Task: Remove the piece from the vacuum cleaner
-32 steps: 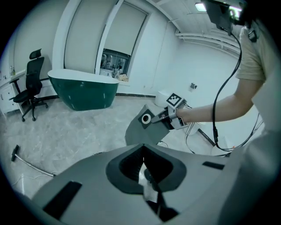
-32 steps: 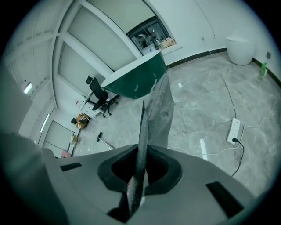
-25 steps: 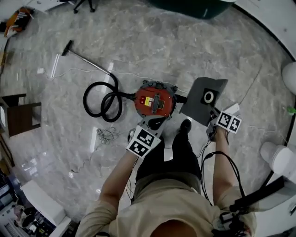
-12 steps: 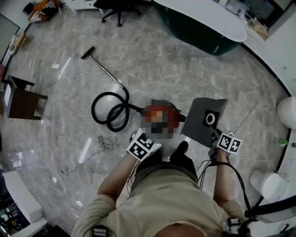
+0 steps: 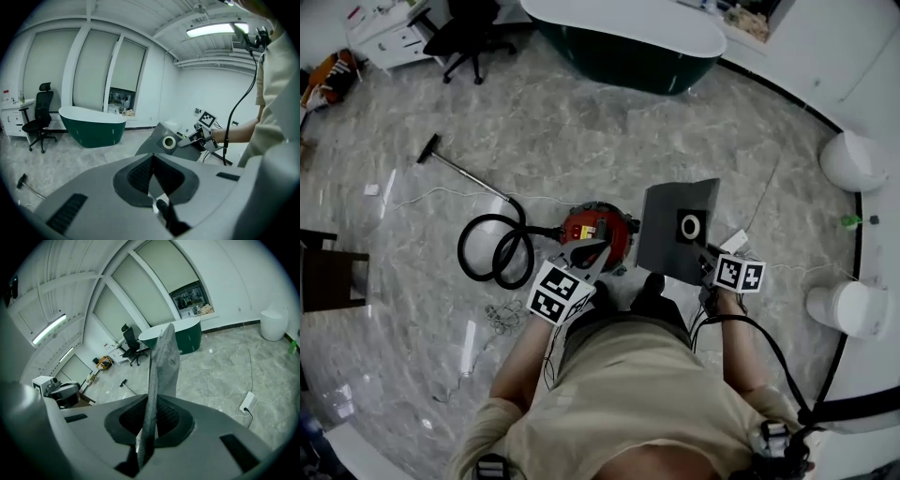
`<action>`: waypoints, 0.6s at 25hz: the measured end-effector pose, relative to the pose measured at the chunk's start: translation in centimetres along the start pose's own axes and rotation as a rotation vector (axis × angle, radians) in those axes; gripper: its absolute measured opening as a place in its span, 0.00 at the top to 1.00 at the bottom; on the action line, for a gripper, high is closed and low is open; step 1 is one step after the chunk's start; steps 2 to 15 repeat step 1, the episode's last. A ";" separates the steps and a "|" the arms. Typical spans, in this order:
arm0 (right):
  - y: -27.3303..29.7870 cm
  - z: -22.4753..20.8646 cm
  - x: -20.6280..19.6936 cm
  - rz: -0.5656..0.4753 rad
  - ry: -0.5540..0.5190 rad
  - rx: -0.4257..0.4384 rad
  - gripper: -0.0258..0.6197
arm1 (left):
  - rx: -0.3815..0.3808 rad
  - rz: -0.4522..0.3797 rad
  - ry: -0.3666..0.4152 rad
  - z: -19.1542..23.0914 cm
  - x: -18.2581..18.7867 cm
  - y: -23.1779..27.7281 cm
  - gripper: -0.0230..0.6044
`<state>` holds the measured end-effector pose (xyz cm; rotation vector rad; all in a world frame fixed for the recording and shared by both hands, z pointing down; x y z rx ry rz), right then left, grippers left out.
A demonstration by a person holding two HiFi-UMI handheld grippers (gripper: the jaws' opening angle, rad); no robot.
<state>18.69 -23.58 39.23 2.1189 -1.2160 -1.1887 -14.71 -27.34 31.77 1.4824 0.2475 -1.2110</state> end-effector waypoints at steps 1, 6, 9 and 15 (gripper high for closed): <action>0.0 0.1 -0.6 0.008 0.003 0.001 0.93 | -0.008 0.004 -0.005 -0.2 -0.3 0.0 0.96; 0.0 0.1 -0.6 0.008 0.003 0.001 0.93 | -0.008 0.004 -0.005 -0.2 -0.3 0.0 0.96; 0.0 0.1 -0.6 0.008 0.003 0.001 0.93 | -0.008 0.004 -0.005 -0.2 -0.3 0.0 0.96; 0.0 0.1 -0.6 0.008 0.003 0.001 0.93 | -0.008 0.004 -0.005 -0.2 -0.3 0.0 0.96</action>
Point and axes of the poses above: the fingertips, and each gripper's own axes: y forward along the fingers, z to its left, x out of its top, the point moved 10 cm from there along -y, backward along the fingers, and after that the axes turned 7 degrees about z, right-handed, at the moved point
